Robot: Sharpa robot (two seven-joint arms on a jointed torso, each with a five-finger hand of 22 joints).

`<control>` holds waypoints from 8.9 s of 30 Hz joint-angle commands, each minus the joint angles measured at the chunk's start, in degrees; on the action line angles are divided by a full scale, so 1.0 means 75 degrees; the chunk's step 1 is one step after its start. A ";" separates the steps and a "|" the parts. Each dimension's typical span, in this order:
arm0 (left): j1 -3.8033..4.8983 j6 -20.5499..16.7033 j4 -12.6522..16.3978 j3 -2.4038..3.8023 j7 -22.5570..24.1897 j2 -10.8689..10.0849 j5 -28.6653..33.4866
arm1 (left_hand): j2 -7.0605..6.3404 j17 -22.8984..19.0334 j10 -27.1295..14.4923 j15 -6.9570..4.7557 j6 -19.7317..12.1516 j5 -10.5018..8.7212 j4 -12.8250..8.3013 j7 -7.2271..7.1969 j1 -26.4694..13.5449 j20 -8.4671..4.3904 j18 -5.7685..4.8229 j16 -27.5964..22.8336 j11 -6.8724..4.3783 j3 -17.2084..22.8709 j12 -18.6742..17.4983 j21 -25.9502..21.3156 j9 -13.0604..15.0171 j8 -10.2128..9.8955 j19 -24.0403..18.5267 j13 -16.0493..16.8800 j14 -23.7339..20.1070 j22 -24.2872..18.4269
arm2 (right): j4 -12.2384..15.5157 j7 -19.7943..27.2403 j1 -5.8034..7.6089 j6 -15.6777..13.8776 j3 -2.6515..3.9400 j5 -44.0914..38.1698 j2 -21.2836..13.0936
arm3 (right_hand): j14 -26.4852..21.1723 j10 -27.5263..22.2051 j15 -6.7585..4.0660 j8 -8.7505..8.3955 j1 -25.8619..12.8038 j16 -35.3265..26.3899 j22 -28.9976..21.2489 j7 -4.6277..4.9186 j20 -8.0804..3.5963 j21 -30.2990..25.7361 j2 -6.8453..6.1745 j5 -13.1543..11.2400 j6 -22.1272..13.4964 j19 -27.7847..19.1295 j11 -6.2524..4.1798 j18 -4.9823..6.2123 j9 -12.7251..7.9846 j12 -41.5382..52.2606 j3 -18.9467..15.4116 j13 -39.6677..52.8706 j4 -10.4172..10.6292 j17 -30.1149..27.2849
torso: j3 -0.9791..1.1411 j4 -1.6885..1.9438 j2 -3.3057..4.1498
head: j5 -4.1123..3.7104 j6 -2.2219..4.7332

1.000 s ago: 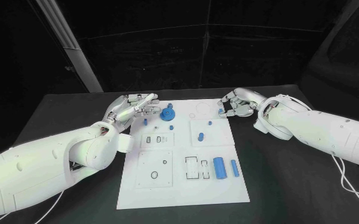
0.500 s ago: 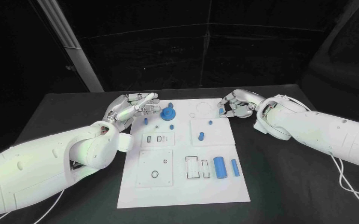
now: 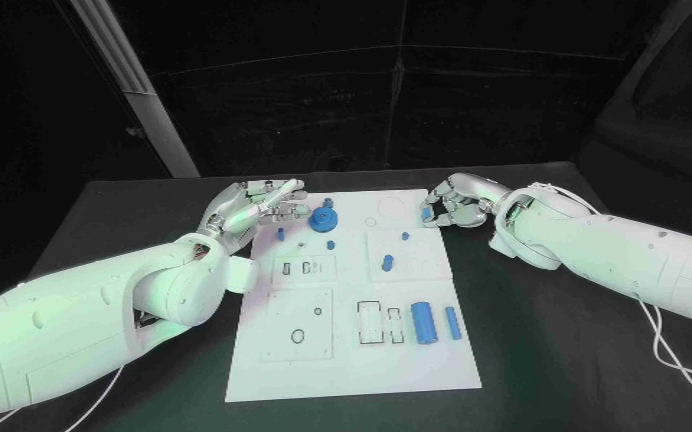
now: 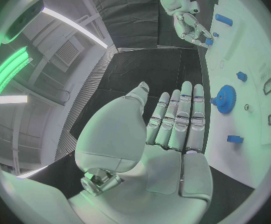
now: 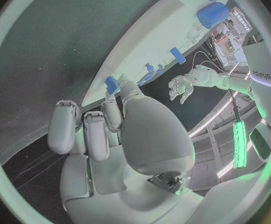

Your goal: Assemble the parts on the task board

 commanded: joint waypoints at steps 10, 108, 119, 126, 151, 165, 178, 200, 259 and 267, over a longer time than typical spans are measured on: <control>0.0007 0.0082 0.0011 0.0004 0.0056 -0.0003 -0.0039 | 0.0078 0.0008 -0.0015 0.0035 -0.0046 -0.0030 -0.0033 0.0199 0.0000 0.0025 0.0111 -0.0040 0.0016 0.0004 -0.0047 -0.0049 -0.0004 -0.0029 0.0052 -0.0007 -0.0012 -0.0007 | -0.0028 -0.0057 0.0012 0.0074 0.0003 -0.0051 0.0003 | 0.0619 0.0114 -0.0115 0.0102 -0.0001 0.0055 0.0066 -0.0077 -0.0105 0.0054 0.0209 -0.0213 0.0288 0.0036 -0.0164 -0.0152 0.0011 0.0065 0.0231 0.0038 -0.0042 0.1210 | 0.0002 0.0013 -0.0001 | -0.0016 -0.0010; 0.0243 0.0110 -0.0239 0.0005 0.0054 0.0087 0.0221 | 0.0078 0.0014 0.0020 0.0027 -0.0031 -0.0030 -0.0085 0.0185 0.0013 0.0023 0.0115 -0.0061 0.0004 -0.0007 -0.0041 -0.0071 0.0001 -0.0019 0.0077 -0.0001 0.0011 -0.0030 | 0.1820 -0.2947 -0.0544 -0.0049 -0.0258 -0.2295 0.2109 | 0.0601 0.0053 -0.0166 -0.0010 -0.0806 -0.0005 0.0078 -0.0127 -0.0162 0.0048 -0.0078 0.0532 0.0503 0.0050 -0.0212 -0.0154 -0.0061 -0.0106 0.1795 -0.0051 -0.0116 0.1132 | -0.0246 0.0184 -0.0216 | 0.0536 -0.0380; 0.0243 0.0115 -0.0243 0.0005 0.0051 0.0086 0.0221 | 0.0078 0.0014 0.0020 0.0027 -0.0031 -0.0030 -0.0085 0.0185 0.0013 0.0023 0.0115 -0.0061 0.0004 -0.0007 -0.0041 -0.0071 0.0001 -0.0019 0.0077 -0.0001 0.0011 -0.0030 | 0.1744 -0.3045 -0.0544 0.0170 -0.0260 -0.2412 0.2124 | 0.0596 0.0020 -0.0158 -0.0053 -0.0881 -0.0018 0.0064 -0.0105 -0.0162 0.0038 -0.0172 0.0388 0.0453 0.0044 -0.0197 -0.0153 -0.0075 -0.0161 0.1826 -0.0092 -0.0114 0.1113 | -0.0247 0.0185 -0.0213 | 0.0524 -0.0394; 0.0243 0.0120 -0.0249 0.0005 0.0044 0.0089 0.0221 | 0.0078 0.0014 0.0020 0.0027 -0.0031 -0.0030 -0.0085 0.0185 0.0013 0.0023 0.0115 -0.0061 0.0004 -0.0007 -0.0041 -0.0071 0.0001 -0.0019 0.0077 -0.0001 0.0011 -0.0030 | 0.1744 -0.3106 -0.0544 0.0294 -0.0261 -0.2484 0.2154 | 0.0594 -0.0038 -0.0135 -0.0113 -0.0994 -0.0027 0.0052 -0.0069 -0.0145 0.0027 -0.0308 0.0226 0.0371 0.0039 -0.0166 -0.0152 -0.0090 -0.0257 0.1815 -0.0168 -0.0090 0.1103 | -0.0249 0.0188 -0.0213 | 0.0512 -0.0411; 0.0243 0.0123 -0.0242 0.0005 0.0005 0.0080 0.0221 | 0.0081 0.0015 0.0027 0.0026 -0.0030 -0.0031 -0.0089 0.0184 0.0002 0.0022 0.0115 -0.0069 0.0002 -0.0015 -0.0042 -0.0078 0.0000 -0.0018 0.0084 -0.0002 0.0015 -0.0037 | 0.1706 -0.3369 -0.0543 0.0336 -0.0261 -0.2670 0.2178 | 0.0575 -0.0159 -0.0061 -0.0304 -0.1622 -0.0084 -0.0020 0.0005 -0.0074 -0.0026 -0.0795 0.0112 -0.0016 0.0011 -0.0081 -0.0139 -0.0093 -0.0460 0.1200 -0.0344 0.0314 0.1024 | -0.0255 0.0180 -0.0211 | 0.0502 -0.0423; 0.0243 0.0144 -0.0245 0.0004 -0.0015 0.0076 0.0221 | 0.0083 0.0016 0.0028 0.0026 -0.0030 -0.0032 -0.0088 0.0184 -0.0006 0.0022 0.0115 -0.0072 0.0003 -0.0019 -0.0043 -0.0081 0.0000 -0.0018 0.0086 -0.0002 0.0016 -0.0040 | 0.1847 -0.3094 -0.0545 -0.0798 -0.0261 -0.2626 0.2111 | 0.0568 -0.0260 0.0018 -0.0346 -0.1810 -0.0110 -0.0030 0.0104 -0.0003 -0.0040 -0.0866 -0.0123 -0.0419 0.0016 0.0015 -0.0138 -0.0083 -0.0535 0.0234 -0.0424 0.0854 0.0993 | -0.0244 0.0182 -0.0213 | 0.0477 -0.0423; 0.0246 0.0219 -0.0319 0.0004 -0.1109 0.0012 -0.1084 | 0.0037 0.1393 0.1697 -0.0939 0.0811 -0.0030 0.0003 -0.0413 -0.0298 -0.0904 0.0106 0.1822 -0.0736 -0.0238 0.0519 0.1353 0.0046 0.0254 0.2521 0.0260 0.3007 0.0570 | 0.2577 0.0505 -0.0235 -0.1270 -0.0241 0.1303 0.0862 | 0.0072 -0.1598 0.0049 -0.0263 -0.0885 -0.1308 -0.2563 0.0156 0.0047 -0.1541 -0.0511 0.0197 -0.0609 -0.1254 0.0060 0.0309 -0.0052 -0.2486 -0.0242 -0.2068 0.0787 -0.0649 | -0.0237 0.0157 -0.0268 | 0.0477 -0.0373; 0.1178 0.3106 -0.0933 -0.0160 -0.7411 0.0899 -0.6059 | 0.0488 1.1033 0.2231 -0.1587 0.0827 -0.0028 0.0655 -0.1138 -0.1114 -0.1625 -0.0842 1.0735 -0.1478 -0.1547 0.7532 0.8829 0.1268 0.2604 0.4719 0.6527 0.3972 0.8920 | 0.2241 0.1047 0.0614 -0.0782 -0.0234 0.4461 -0.0640 | -0.0490 -0.2425 0.0077 -0.0185 -0.0529 -0.3312 -0.5512 0.0192 0.0061 -0.3870 -0.0171 0.0198 -0.0786 -0.2151 0.0093 0.0708 -0.0052 -0.4097 -0.0574 -0.3828 0.0692 -0.2661 | -0.0024 0.0057 -0.0633 | 0.0694 -0.0497; 0.1389 0.3983 -0.2405 -0.0475 -0.8940 0.2808 -0.7127 | 0.0757 1.1033 0.2470 -0.1735 -0.0012 -0.0023 0.0641 -0.1366 -0.1301 -0.1762 -0.0948 1.0735 -0.1666 -0.2449 0.8410 0.9248 0.3315 0.4525 0.4865 0.7479 0.3972 0.9630 | 0.1942 0.0808 0.0629 -0.0561 -0.0235 0.4472 -0.0493 | -0.0405 -0.2363 0.0061 -0.0130 -0.0588 -0.3383 -0.5630 0.0178 0.0045 -0.4028 -0.0058 0.0226 -0.0786 -0.2000 0.0079 0.0708 -0.0046 -0.4074 -0.0728 -0.3979 0.0794 -0.2638 | -0.0024 0.0049 -0.0613 | 0.0730 -0.0659; 0.1368 0.4044 -0.2488 -0.0478 -0.8945 0.2911 -0.7128 | 0.0797 1.1033 0.2433 -0.1725 -0.0107 -0.0019 0.0603 -0.1351 -0.1149 -0.1755 -0.0949 1.0735 -0.1654 -0.2412 0.8383 0.9252 0.3410 0.4539 0.4862 0.7449 0.3972 0.9641 | 0.1922 0.0795 0.0629 -0.0537 -0.0235 0.4472 -0.0457 | -0.0396 -0.2368 0.0059 -0.0128 -0.0579 -0.3388 -0.5644 0.0177 0.0041 -0.4047 -0.0040 0.0251 -0.0795 -0.1981 0.0077 0.0707 -0.0048 -0.4076 -0.0741 -0.4001 0.0800 -0.2628 | -0.0026 0.0046 -0.0613 | 0.0744 -0.0696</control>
